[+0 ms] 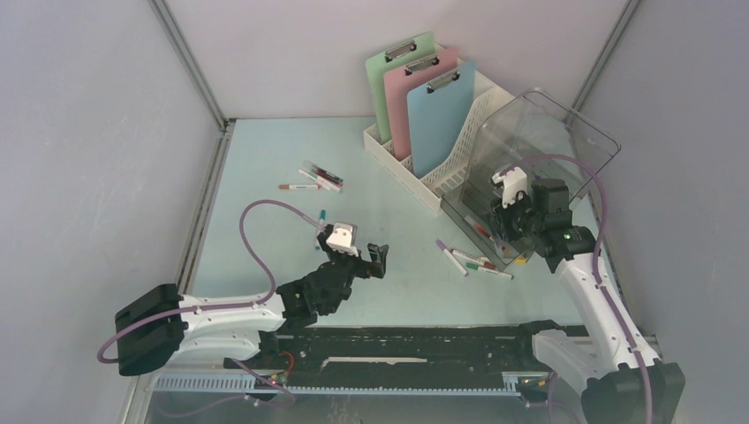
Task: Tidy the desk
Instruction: Place the stationery in the drawer, then pick up the stationery from the center of the board, then place the stationery in the drawer.
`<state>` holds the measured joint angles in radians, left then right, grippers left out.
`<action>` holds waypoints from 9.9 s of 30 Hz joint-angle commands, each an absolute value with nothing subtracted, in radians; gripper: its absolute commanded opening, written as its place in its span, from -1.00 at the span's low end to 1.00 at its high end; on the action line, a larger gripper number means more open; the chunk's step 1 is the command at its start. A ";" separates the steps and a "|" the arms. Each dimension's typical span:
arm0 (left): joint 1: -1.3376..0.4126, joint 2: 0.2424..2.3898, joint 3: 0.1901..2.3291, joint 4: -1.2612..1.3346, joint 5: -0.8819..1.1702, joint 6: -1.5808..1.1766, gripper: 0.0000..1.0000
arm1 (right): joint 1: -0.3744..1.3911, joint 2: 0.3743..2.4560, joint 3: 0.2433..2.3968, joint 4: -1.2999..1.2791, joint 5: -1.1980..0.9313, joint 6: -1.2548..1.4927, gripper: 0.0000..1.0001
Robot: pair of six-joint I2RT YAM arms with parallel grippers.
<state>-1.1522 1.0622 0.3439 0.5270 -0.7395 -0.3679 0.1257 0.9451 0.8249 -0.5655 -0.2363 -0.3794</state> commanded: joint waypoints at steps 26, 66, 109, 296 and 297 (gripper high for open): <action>-0.668 1.002 0.313 0.464 -0.294 -0.743 1.00 | 0.163 0.910 0.827 -0.566 -0.298 -0.424 0.39; -0.205 2.286 1.889 -0.586 -0.074 -0.767 -0.22 | 0.200 0.862 0.828 -0.570 -0.307 -0.434 0.41; -0.267 2.269 1.812 -0.727 0.053 -0.620 -0.50 | 0.236 0.836 0.834 -0.575 -0.285 -0.439 0.42; -1.308 1.145 0.423 0.629 -0.875 -0.307 1.00 | 0.133 0.945 0.871 -0.624 -0.275 -0.425 -0.93; -1.306 1.142 0.420 0.628 -0.877 -0.309 1.00 | 0.132 0.947 0.871 -0.623 -0.275 -0.426 -0.92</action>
